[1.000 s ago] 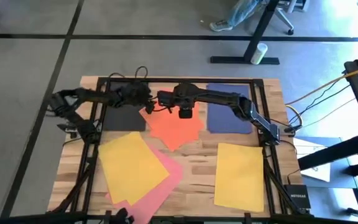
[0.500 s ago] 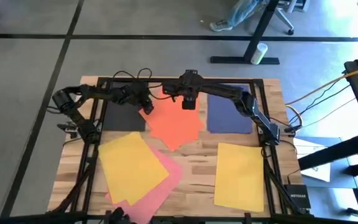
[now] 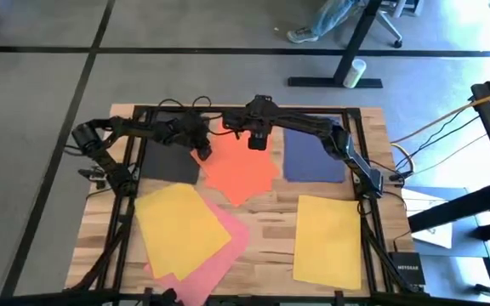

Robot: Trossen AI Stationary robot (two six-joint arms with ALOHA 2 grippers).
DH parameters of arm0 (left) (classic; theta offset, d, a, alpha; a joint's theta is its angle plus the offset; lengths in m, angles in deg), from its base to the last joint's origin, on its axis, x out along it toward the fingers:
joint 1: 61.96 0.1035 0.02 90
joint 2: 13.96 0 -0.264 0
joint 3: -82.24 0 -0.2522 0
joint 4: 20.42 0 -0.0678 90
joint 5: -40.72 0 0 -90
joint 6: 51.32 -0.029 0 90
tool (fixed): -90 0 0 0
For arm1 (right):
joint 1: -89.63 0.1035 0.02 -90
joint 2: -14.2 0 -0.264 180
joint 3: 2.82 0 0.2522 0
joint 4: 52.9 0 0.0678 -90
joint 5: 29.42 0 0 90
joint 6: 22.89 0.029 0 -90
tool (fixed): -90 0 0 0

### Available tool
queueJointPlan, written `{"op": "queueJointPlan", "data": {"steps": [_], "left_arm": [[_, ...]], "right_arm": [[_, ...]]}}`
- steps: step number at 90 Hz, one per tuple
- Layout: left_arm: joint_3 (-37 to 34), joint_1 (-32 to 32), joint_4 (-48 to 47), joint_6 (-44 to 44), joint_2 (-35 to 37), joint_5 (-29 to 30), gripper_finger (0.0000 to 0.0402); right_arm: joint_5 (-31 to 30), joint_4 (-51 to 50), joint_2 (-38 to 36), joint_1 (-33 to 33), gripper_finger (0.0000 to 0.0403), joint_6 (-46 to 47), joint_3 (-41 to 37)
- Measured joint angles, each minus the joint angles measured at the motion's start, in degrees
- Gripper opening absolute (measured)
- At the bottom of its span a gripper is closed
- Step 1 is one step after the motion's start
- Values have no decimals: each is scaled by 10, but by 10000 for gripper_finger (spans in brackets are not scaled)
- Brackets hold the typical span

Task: Organize paper
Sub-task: Stack the orange paper on top of the other orange paper

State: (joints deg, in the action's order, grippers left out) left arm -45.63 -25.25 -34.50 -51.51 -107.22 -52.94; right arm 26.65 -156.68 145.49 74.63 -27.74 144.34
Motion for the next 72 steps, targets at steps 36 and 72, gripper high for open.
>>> {"op": "queueJointPlan", "data": {"steps": [36,72], "left_arm": [[0,39,4,-24,0,31,26],[-1,31,37,-37,1,26,1]], "right_arm": [[0,0,0,0,236,20,0],[5,0,0,7,236,22,0]]}}
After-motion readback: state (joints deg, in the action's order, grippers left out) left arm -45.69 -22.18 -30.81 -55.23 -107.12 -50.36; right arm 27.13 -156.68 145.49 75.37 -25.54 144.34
